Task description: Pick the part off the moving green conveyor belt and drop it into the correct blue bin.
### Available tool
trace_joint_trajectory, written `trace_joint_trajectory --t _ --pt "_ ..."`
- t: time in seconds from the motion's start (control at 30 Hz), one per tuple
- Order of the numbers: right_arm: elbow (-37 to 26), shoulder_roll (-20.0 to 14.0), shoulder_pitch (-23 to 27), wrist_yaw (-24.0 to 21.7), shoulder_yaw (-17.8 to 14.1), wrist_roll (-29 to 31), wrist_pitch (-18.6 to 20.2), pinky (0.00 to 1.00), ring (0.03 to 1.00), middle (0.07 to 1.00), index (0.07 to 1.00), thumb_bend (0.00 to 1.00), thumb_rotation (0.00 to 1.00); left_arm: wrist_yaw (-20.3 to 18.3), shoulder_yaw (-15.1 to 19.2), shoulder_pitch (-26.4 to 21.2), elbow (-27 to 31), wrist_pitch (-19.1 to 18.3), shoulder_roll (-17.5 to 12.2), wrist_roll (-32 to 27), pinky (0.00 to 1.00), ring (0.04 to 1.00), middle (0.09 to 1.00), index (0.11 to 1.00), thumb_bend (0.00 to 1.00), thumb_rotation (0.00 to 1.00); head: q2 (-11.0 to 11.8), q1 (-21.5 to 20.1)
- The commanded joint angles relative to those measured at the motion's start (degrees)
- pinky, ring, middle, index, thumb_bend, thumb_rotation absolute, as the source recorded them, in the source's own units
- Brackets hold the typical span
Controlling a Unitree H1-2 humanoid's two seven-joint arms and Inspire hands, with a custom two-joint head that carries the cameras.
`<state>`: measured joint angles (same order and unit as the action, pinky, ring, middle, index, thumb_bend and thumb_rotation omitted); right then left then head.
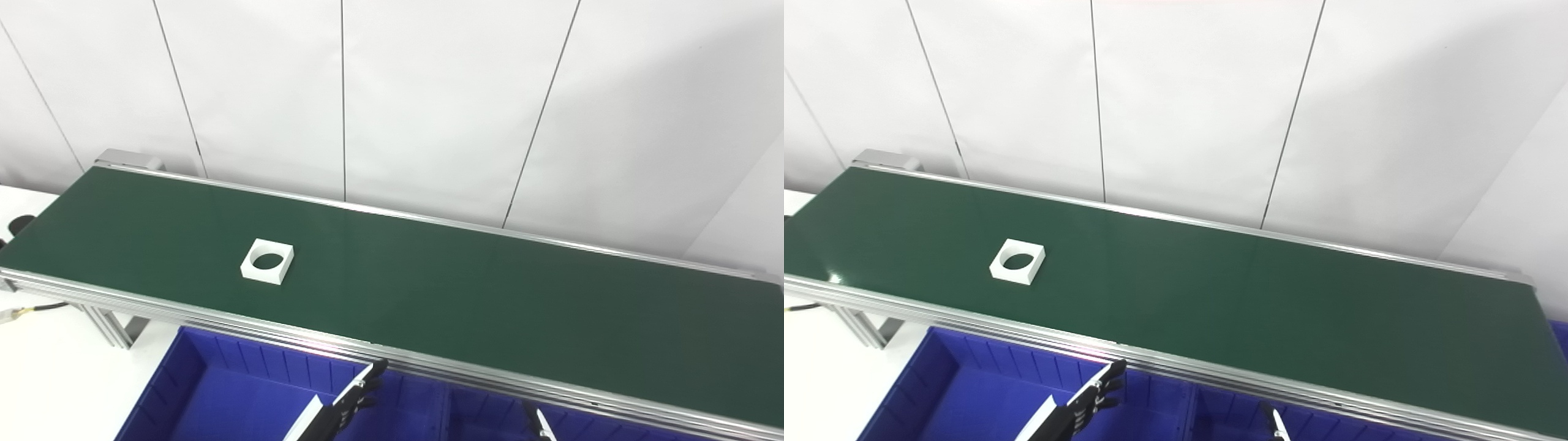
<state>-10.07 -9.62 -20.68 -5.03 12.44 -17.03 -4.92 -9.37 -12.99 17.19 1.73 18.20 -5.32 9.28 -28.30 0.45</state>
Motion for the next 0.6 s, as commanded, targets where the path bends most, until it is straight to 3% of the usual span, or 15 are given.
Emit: trace_joint_trajectory --t 0.0,0.33,0.57 --pt "-0.8 0.4 0.5 1.2 -0.5 0.7 -4.0 0.91 0.978 0.993 1.0 0.95 0.59 0.3 0.2 -1.1 2.9 2.8 -0.4 -0.6 0.92 0.972 0.998 0.977 0.94 0.64 -0.5 -1.0" --pt "-1.6 1.3 1.1 1.5 -0.8 1.6 -4.4 0.9 0.956 0.982 1.0 0.99 0.57 -0.4 1.1 -5.3 10.7 -2.0 -2.2 1.4 0.97 1.0 1.0 1.0 0.95 0.69 -4.0 -4.3" --pt "-1.4 2.7 1.8 2.8 -0.9 1.7 -5.8 0.89 0.944 0.969 1.0 1.0 0.59 -1.1 4.1 -12.6 14.7 -9.9 -3.7 2.6 1.0 1.0 1.0 1.0 0.89 0.66 -6.0 -5.0"
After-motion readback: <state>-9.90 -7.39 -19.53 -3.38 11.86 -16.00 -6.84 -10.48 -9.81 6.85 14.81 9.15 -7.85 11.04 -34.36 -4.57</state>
